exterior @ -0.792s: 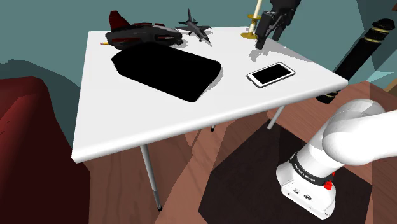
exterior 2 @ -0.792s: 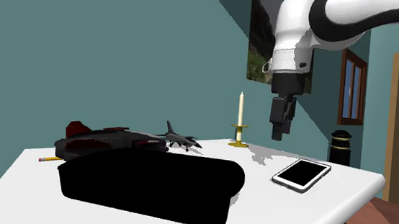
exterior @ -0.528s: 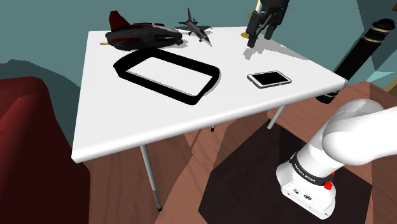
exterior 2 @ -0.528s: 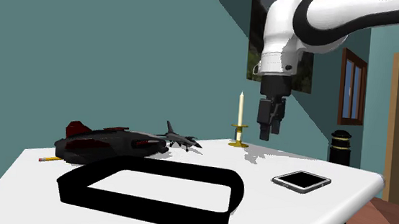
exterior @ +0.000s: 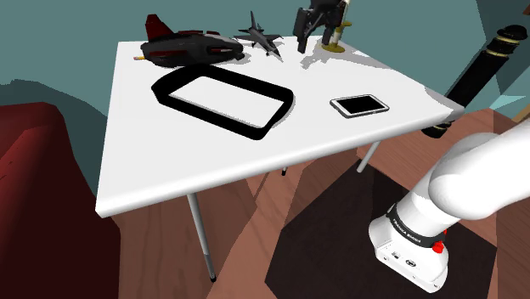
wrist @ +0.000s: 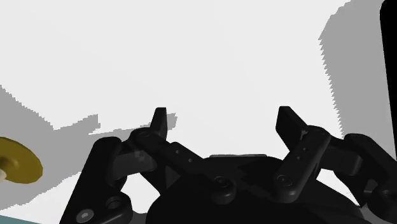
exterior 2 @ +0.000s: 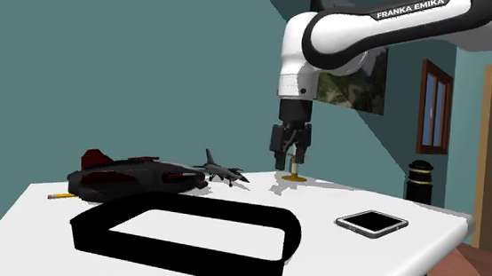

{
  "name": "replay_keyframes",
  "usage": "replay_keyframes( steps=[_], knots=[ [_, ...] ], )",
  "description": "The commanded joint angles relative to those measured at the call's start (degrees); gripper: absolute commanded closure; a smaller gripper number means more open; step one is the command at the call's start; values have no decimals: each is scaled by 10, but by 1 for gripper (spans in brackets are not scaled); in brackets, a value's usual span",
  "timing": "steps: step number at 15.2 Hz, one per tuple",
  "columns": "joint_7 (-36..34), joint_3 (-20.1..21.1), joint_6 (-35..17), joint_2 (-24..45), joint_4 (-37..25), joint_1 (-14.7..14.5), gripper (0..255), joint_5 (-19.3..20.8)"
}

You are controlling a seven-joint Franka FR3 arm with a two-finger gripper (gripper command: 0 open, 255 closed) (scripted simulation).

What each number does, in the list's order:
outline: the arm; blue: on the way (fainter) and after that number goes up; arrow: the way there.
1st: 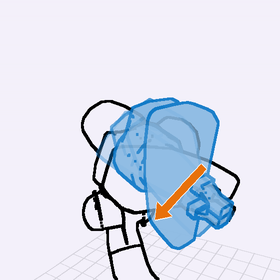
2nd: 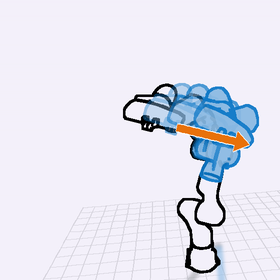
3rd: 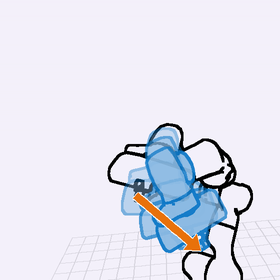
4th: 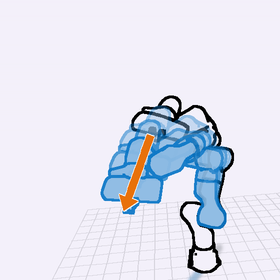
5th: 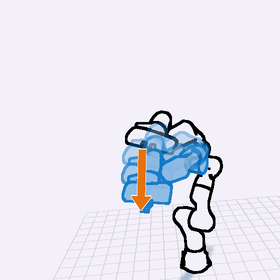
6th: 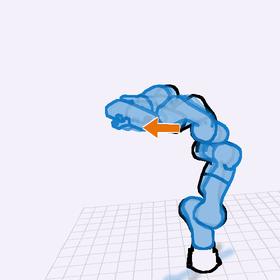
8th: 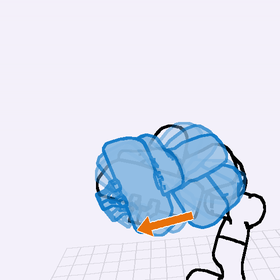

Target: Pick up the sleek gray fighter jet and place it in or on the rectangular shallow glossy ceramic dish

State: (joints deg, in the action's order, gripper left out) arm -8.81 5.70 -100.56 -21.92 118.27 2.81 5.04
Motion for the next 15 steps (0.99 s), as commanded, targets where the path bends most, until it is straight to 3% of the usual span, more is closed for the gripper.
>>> replay_keyframes(
  steps=[1,8,15],
  knots=[
    [-6,0,-8,48,-41,5,0,5],
    [-36,4,-11,208,-201,13,0,22],
    [-56,1,27,373,-406,10,0,40]
  ],
)
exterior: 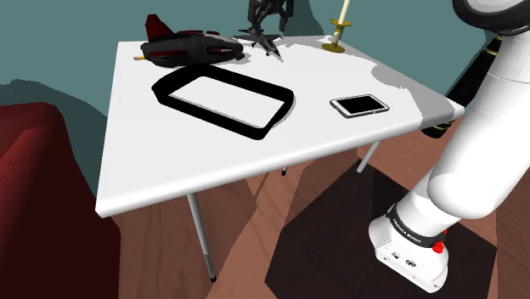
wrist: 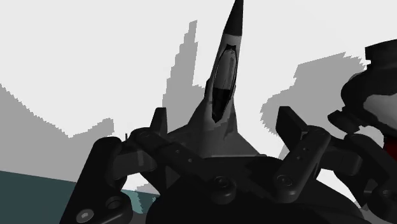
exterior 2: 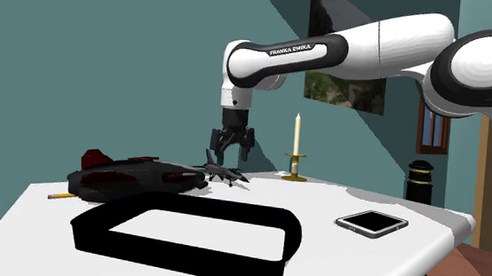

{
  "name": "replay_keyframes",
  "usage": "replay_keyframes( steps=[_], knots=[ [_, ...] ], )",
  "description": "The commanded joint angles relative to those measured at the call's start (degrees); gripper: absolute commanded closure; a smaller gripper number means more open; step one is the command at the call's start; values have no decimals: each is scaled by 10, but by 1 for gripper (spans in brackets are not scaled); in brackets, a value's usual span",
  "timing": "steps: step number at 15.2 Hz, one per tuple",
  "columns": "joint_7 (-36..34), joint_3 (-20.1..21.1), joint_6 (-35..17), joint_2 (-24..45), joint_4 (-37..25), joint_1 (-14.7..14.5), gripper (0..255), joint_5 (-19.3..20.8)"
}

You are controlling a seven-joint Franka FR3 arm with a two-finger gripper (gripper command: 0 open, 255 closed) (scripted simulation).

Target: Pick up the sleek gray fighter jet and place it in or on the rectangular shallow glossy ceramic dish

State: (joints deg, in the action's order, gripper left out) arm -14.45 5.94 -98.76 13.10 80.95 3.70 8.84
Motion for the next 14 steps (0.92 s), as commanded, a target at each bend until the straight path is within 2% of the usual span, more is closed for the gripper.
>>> replay_keyframes(
  steps=[1,8,14],
  knots=[
    [1,-2,1,22,-24,1,0,2],
    [-1,-4,-50,21,27,6,0,2],
    [-1,-4,-50,21,27,6,0,2]
  ],
)
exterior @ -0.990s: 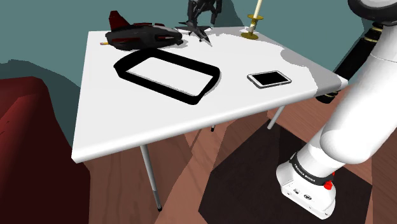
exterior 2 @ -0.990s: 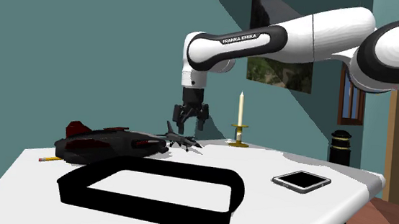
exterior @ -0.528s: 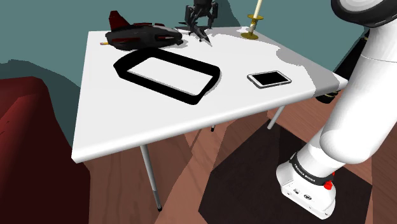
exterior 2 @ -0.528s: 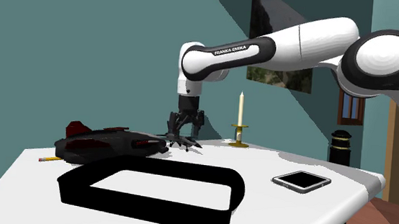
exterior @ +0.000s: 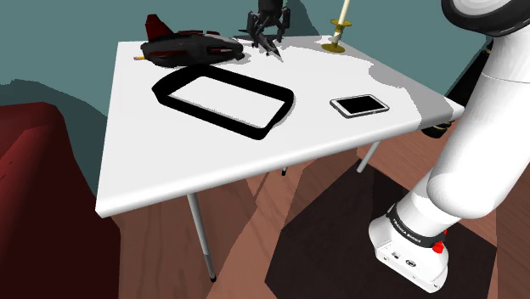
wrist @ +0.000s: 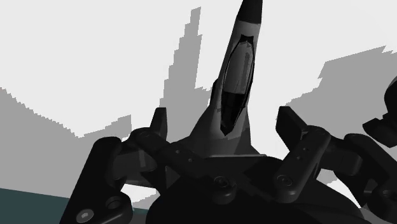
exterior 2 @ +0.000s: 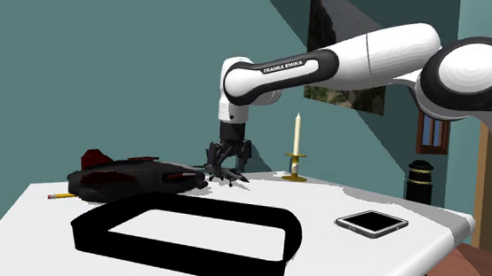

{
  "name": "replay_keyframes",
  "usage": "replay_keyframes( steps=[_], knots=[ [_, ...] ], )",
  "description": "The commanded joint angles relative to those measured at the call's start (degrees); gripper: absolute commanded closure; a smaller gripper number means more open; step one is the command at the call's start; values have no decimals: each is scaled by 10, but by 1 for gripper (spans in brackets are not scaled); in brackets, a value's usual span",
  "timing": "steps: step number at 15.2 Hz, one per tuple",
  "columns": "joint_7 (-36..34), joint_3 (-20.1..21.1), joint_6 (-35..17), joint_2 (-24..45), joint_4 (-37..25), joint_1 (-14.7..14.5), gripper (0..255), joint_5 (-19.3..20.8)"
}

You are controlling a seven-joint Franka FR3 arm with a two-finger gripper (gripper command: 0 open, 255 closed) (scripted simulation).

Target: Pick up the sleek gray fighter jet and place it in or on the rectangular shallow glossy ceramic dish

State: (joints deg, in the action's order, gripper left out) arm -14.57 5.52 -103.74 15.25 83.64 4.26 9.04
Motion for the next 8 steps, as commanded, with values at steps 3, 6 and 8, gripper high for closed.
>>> replay_keyframes(
  steps=[3,6,8],
  knots=[
    [0,0,0,0,0,0,255,0],
    [0,0,0,0,0,0,255,0],
    [0,0,0,0,0,0,255,0]
  ],
)
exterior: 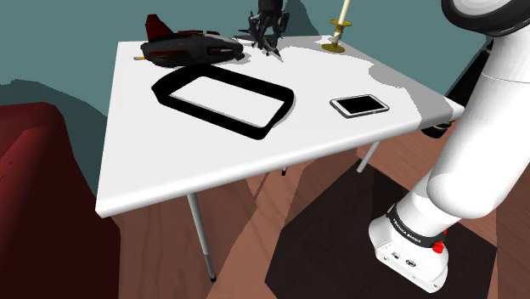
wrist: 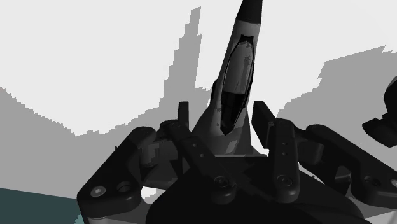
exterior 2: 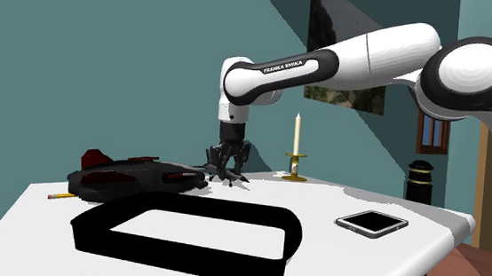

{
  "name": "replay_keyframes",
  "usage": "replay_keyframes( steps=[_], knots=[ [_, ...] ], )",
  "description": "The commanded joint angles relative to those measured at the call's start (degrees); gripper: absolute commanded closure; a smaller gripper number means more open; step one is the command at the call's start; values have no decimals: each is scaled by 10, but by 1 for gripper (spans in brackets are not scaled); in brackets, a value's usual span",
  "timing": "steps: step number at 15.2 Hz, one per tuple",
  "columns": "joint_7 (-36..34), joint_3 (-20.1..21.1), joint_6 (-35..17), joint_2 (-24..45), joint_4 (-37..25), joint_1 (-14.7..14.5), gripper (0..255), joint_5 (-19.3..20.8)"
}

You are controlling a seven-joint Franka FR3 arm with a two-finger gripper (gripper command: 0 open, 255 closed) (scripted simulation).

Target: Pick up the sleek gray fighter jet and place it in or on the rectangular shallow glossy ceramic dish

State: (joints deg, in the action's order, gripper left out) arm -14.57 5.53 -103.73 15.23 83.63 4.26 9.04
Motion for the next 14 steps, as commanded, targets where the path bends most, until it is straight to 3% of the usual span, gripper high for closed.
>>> replay_keyframes(
  steps=[1,14],
  knots=[
    [0,0,0,0,0,0,255,0],
    [10,1,92,18,-111,-4,255,0]
  ],
)
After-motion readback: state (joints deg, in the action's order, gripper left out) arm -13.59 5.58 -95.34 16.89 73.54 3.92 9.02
